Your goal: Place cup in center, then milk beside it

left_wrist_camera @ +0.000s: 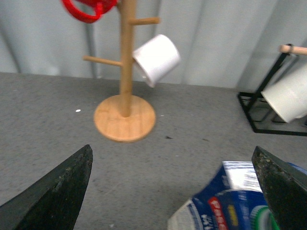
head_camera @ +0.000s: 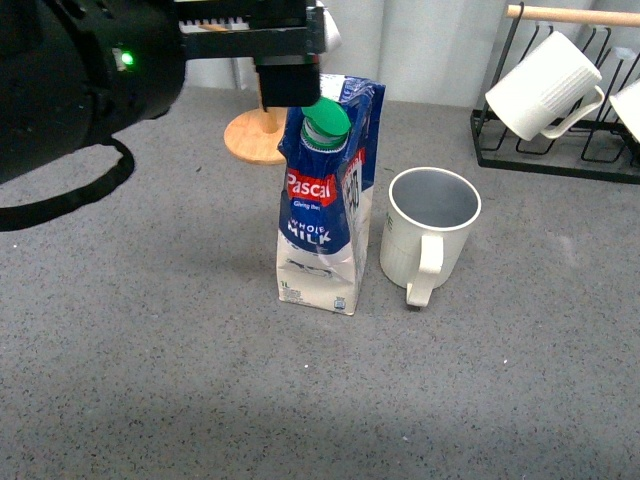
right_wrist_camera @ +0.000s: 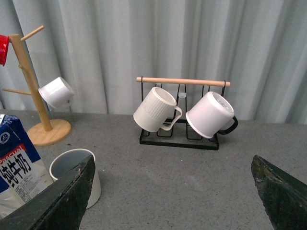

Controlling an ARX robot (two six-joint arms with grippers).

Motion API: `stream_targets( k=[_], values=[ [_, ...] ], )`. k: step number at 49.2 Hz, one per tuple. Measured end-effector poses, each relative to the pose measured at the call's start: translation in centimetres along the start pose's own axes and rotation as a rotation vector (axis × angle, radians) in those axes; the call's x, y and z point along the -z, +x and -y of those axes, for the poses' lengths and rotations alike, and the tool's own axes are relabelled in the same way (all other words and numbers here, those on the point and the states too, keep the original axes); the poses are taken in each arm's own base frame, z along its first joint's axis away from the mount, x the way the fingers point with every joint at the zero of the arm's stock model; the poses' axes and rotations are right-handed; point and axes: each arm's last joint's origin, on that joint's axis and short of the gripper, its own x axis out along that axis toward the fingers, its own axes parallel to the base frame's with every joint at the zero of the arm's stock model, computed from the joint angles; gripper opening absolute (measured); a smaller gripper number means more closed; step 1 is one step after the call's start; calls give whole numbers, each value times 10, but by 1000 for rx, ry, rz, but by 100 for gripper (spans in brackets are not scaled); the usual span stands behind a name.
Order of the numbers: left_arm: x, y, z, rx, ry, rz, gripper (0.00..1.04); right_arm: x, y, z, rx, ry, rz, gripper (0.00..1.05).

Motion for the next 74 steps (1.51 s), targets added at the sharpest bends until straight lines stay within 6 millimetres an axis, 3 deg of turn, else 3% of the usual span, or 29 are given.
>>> stream_targets(
  k=[20,26,35,44,61,74],
  values=[
    [3,-13,-51,-169,-27,-10,98,0,0,0,0,0,0,95],
    [5,-36,-66,-116,37,168,73,0,0,0,0,0,0,95],
    [10,-80,-89,-126,68,182,32,0,0,0,0,0,0,95],
    [14,-103,-97,-127,70,177,4,0,0,0,0,0,0,95],
    [19,-143,-113,-115,79,175,4,0,0,0,0,0,0,95],
    [19,-160,-114,-131,78,187,4,0,0,0,0,0,0,95]
  ],
)
